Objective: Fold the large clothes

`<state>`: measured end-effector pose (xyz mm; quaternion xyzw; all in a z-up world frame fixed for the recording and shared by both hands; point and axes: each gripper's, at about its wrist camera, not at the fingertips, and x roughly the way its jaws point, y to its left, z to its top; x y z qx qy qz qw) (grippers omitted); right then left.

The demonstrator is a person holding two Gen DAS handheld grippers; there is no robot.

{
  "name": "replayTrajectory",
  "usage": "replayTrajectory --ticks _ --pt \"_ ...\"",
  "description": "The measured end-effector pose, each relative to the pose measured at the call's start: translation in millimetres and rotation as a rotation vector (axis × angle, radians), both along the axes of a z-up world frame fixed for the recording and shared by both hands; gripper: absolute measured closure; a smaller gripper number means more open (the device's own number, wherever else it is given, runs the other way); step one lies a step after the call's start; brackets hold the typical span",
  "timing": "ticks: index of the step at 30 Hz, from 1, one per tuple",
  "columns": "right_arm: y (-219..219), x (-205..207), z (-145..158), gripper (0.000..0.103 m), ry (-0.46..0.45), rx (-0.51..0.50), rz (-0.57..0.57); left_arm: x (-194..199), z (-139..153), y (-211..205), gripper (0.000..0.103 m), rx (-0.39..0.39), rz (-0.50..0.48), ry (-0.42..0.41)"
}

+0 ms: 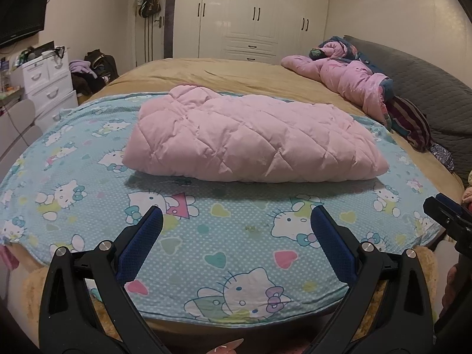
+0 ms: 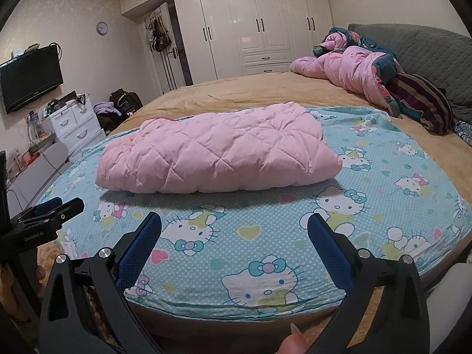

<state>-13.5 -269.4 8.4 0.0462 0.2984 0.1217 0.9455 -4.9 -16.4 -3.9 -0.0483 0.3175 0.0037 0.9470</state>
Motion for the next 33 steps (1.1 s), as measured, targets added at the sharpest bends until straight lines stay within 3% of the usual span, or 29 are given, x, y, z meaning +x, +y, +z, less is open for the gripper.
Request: replayTrajectory --ticks 33 --pt "4.9 -3.4 2.2 0.004 0.003 -0.002 0.003 -2.2 0.1 2.8 0.009 0.030 0.021 0.008"
